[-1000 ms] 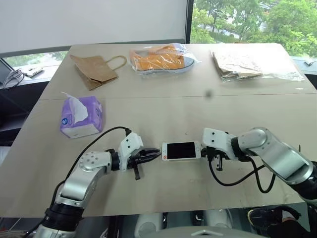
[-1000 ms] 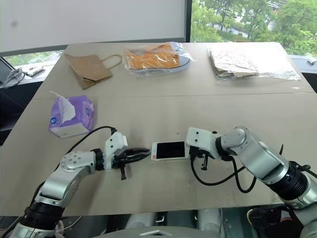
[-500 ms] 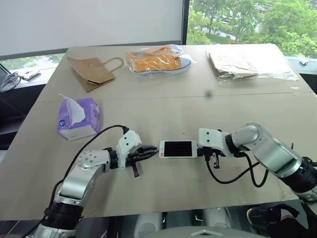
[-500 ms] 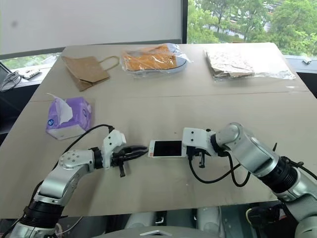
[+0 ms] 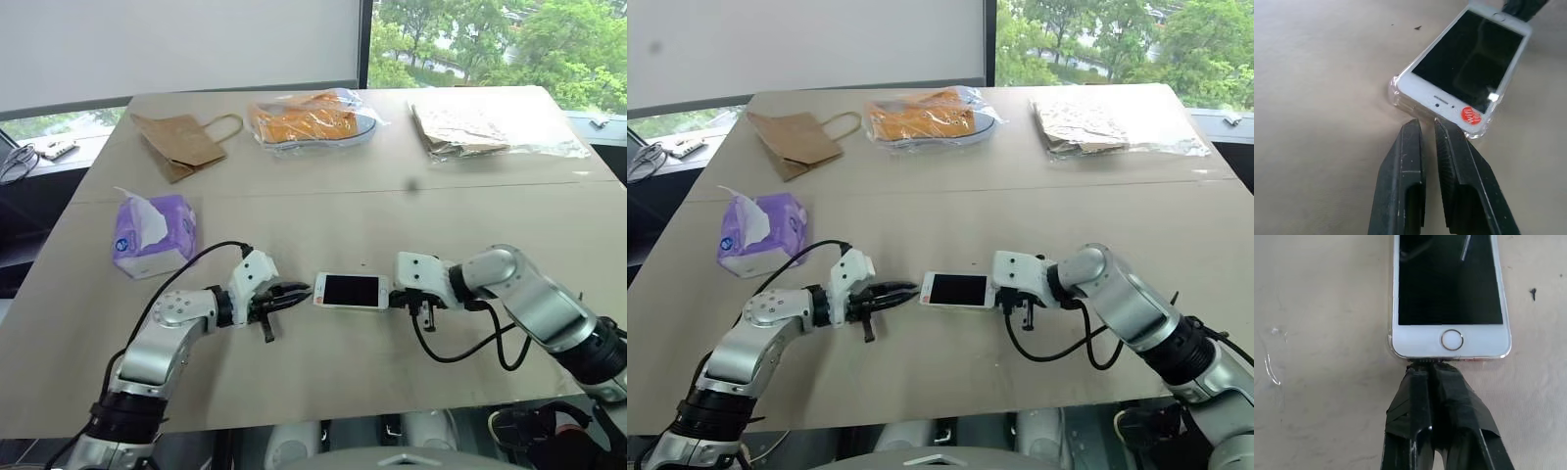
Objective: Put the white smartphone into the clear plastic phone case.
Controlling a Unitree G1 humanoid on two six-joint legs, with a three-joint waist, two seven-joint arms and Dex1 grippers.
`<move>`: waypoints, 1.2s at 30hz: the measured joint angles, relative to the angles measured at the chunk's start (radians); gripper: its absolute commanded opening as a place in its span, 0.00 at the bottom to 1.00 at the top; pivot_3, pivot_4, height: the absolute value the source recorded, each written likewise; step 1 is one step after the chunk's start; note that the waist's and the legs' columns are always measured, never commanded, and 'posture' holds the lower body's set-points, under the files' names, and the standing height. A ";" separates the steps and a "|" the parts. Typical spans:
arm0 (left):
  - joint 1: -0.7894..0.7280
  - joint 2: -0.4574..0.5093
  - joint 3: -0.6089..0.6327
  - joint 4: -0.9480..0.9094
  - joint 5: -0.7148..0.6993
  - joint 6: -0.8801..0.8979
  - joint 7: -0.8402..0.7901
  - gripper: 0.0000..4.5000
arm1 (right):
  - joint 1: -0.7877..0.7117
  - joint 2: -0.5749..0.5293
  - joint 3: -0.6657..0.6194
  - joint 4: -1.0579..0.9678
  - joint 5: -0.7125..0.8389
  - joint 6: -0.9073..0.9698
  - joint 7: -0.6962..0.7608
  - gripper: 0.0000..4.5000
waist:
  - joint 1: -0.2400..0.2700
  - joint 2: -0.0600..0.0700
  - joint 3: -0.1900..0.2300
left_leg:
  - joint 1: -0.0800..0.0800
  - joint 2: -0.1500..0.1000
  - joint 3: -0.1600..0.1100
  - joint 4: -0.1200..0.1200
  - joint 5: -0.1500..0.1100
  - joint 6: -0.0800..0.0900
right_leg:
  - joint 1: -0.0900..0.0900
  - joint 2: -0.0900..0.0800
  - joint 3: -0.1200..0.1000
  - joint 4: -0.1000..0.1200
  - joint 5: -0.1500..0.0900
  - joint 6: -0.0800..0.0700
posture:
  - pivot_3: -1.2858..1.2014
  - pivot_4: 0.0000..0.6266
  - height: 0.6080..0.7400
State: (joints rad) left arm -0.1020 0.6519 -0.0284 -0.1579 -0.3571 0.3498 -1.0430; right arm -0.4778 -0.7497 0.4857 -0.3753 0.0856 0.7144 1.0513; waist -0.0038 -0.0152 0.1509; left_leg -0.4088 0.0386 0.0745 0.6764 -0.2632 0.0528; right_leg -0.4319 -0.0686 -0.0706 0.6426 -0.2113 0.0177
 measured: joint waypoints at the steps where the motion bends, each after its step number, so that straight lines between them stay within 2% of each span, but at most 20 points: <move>1: -0.012 0.008 0.007 0.000 -0.009 0.009 -0.007 0.10 | 0.007 -0.002 -0.017 -0.002 0.002 -0.005 -0.005 0.00 | 0.000 0.000 0.000 | -0.002 0.000 -0.001 0.001 0.000 0.000 | -0.002 0.001 -0.001 0.000 0.000 0.000 | 0.52 0.24 1.00; 9: -0.134 0.037 0.015 -0.030 -0.129 0.168 -0.065 0.10 | 0.188 -0.001 -0.155 -0.063 0.036 -0.042 -0.093 0.00 | 0.018 0.000 0.000 | -0.005 -0.001 -0.001 0.002 0.000 0.000 | -0.002 0.004 -0.001 -0.001 0.002 0.005 | 0.52 0.24 1.00; 14: -0.173 0.006 -0.080 -0.022 -0.083 0.143 -0.066 0.10 | 0.277 0.008 -0.280 -0.139 0.086 -0.036 -0.150 0.00 | 0.019 0.000 0.000 | -0.005 -0.001 -0.001 0.003 0.000 0.000 | -0.002 0.005 -0.001 -0.001 0.001 0.006 | 0.52 0.24 1.00; 15: -0.175 -0.001 -0.101 -0.014 -0.068 0.134 -0.066 0.04 | 0.293 0.007 -0.305 -0.157 0.098 -0.036 -0.156 0.00 | 0.019 0.000 0.000 | -0.004 -0.001 -0.001 0.003 0.000 0.000 | -0.002 0.005 -0.001 -0.001 0.001 0.006 | 0.52 0.24 1.00; 19: -0.184 -0.014 -0.133 0.033 -0.032 0.095 -0.074 0.04 | 0.345 0.005 -0.345 -0.184 0.125 -0.031 -0.174 0.00 | 0.018 0.000 0.000 | -0.004 -0.001 -0.001 0.003 0.000 0.000 | -0.002 0.006 -0.001 -0.001 0.001 0.006 | 0.52 0.24 1.00; 26: -0.199 -0.034 -0.175 0.099 0.022 0.032 -0.092 0.04 | 0.338 0.031 -0.370 -0.230 0.161 0.004 -0.233 0.00 | 0.018 0.000 0.000 | -0.005 -0.001 -0.001 0.004 0.000 0.000 | -0.002 0.006 0.000 0.000 0.000 0.004 | 0.52 0.24 1.00; 36: -0.205 -0.075 -0.193 0.101 0.060 0.002 -0.084 0.04 | 0.248 0.074 -0.284 -0.223 0.167 0.040 -0.274 0.00 | 0.018 0.000 0.000 | -0.005 -0.001 -0.001 0.006 0.000 0.000 | -0.001 0.006 0.000 0.000 0.000 0.004 | 0.52 0.24 1.00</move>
State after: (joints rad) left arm -0.3070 0.5766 -0.2216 -0.0564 -0.2976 0.3517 -1.1273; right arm -0.2302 -0.6761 0.2020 -0.5988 0.2526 0.7540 0.7777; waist 0.0146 -0.0157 0.1513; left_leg -0.4138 0.0380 0.0731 0.6822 -0.2633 0.0533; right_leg -0.4333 -0.0627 -0.0711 0.6425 -0.2113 0.0218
